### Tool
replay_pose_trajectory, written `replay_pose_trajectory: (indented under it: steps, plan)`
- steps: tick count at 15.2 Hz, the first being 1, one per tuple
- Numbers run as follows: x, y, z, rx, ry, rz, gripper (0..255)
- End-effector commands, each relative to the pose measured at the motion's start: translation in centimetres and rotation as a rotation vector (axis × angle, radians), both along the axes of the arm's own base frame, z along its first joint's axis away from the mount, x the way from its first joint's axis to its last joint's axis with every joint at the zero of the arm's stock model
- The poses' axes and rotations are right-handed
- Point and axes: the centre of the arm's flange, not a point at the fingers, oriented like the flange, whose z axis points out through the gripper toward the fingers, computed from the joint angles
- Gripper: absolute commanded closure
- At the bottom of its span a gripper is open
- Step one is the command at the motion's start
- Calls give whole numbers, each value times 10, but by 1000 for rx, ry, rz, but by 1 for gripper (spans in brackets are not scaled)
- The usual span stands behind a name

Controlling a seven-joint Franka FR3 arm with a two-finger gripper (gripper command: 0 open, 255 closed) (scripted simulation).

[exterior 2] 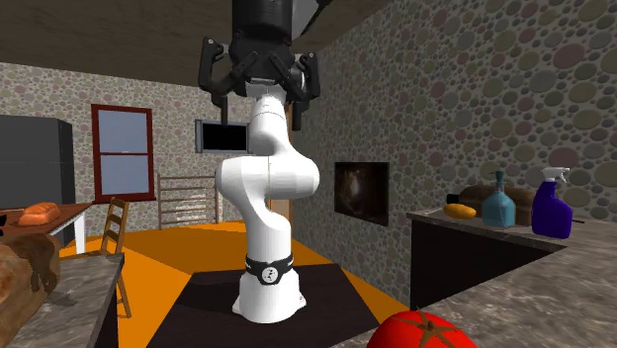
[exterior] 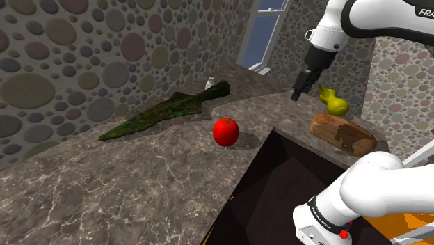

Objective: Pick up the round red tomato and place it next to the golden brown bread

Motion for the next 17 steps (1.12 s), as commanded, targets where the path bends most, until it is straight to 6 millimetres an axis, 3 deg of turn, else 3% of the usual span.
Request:
replay_pose_trajectory:
  steps: [1,17]
  plan:
    - [0,0,0,0,0,0,0]
    - [131,130,-113,-23,36,-44,0]
